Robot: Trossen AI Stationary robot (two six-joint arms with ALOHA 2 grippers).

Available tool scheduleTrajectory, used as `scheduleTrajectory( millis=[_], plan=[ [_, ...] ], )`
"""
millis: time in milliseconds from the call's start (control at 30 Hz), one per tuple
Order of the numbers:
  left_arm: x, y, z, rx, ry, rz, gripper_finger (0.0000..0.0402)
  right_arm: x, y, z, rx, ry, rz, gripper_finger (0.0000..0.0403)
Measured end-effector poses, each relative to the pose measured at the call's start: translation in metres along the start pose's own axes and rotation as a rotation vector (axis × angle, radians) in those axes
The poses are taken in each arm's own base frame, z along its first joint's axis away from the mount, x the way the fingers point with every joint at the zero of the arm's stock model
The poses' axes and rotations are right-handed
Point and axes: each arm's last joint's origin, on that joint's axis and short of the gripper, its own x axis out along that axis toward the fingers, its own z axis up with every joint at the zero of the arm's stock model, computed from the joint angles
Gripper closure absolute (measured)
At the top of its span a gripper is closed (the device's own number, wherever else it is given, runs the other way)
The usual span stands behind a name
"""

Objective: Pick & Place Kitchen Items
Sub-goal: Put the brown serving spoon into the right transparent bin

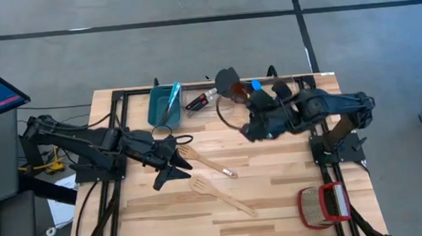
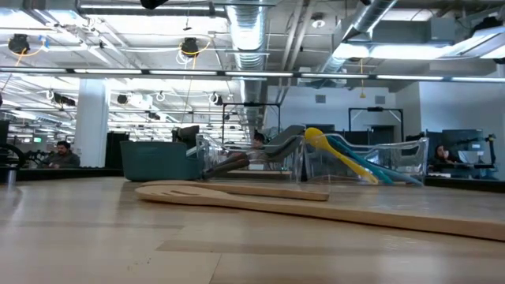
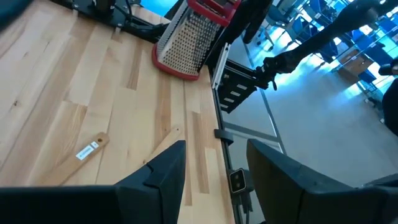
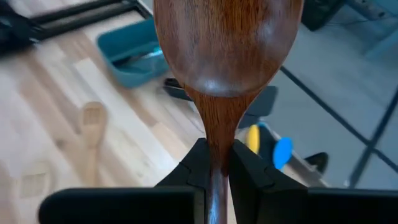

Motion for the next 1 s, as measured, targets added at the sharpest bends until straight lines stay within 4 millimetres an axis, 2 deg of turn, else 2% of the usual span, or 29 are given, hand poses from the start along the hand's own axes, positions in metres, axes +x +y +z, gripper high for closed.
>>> scheduleTrajectory(
  millis=[233, 533, 700, 867, 1000],
  plan=[
    [0.0, 0.0, 0.0, 0.038, 0.0, 0.001, 0.0243, 0.025, -0.027, 0.014, -0.021, 0.062, -0.055, 0.0377],
    [-0.001, 0.006, 0.003, 0.088, -0.015, 0.027, 0.0243, 0.023, -0.078, 0.023, -0.043, 0.085, -0.058, 0.0377],
    [-0.002, 0.014, 0.008, 0.144, -0.051, 0.098, 0.0243, 0.02, -0.1, 0.024, -0.055, 0.119, 0.019, 0.0377],
    [-0.004, 0.025, 0.014, 0.155, -0.087, 0.171, 0.0243, 0.019, -0.11, 0.024, -0.103, 0.147, 0.112, 0.0377],
    [-0.005, 0.031, 0.018, 0.142, -0.102, 0.196, 0.0243, 0.022, -0.115, 0.027, -0.144, 0.162, 0.256, 0.0377]
  ],
)
